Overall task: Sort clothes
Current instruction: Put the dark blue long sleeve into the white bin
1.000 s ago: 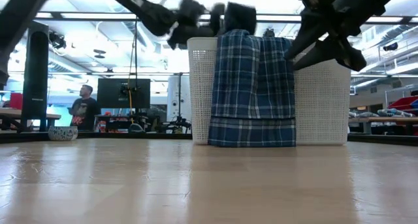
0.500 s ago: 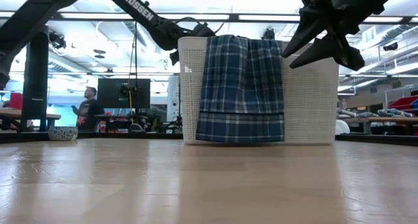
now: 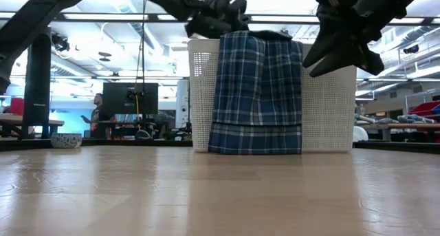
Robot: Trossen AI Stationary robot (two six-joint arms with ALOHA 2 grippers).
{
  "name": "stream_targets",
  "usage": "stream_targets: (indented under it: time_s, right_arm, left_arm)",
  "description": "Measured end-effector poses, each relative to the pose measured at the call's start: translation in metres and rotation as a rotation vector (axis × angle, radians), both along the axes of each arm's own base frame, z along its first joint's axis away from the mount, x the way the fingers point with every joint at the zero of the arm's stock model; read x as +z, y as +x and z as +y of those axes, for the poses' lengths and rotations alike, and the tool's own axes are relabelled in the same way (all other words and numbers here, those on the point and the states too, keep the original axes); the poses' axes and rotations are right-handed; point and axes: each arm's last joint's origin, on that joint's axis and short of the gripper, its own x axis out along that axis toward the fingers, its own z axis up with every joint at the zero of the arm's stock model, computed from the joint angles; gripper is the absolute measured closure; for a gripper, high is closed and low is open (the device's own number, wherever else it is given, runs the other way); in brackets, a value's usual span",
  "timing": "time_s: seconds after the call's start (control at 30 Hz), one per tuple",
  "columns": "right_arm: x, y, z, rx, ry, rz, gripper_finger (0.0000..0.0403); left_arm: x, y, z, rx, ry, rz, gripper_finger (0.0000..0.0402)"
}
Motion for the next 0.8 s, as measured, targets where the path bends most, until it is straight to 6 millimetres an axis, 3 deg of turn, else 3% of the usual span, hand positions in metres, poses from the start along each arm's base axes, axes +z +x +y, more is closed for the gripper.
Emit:
stream_targets:
  time_s: [0.27,0.5,0.7,0.8]
  right_arm:
    - [-0.004,-0.01,0.016,0.022,-0.032,0.041,0.0288]
    - [-0.008,-0.019,0.024,0.041,-0.03,0.093,0.0288]
    - [-0.01,-0.02,0.021,0.033,-0.169,0.118,0.0288]
    - [-0.015,-0.016,0.018,-0.03,-0.327,0.128,0.0288]
  left_arm:
    - [0.038,-0.014,-0.018,0.027,0.162,0.139,0.033]
    - [0.07,-0.043,-0.037,0.166,0.263,0.197,0.033]
    - [0.086,-0.069,-0.064,0.237,0.32,0.233,0.0333]
    - [0.078,-0.085,-0.076,0.284,0.308,0.235,0.034]
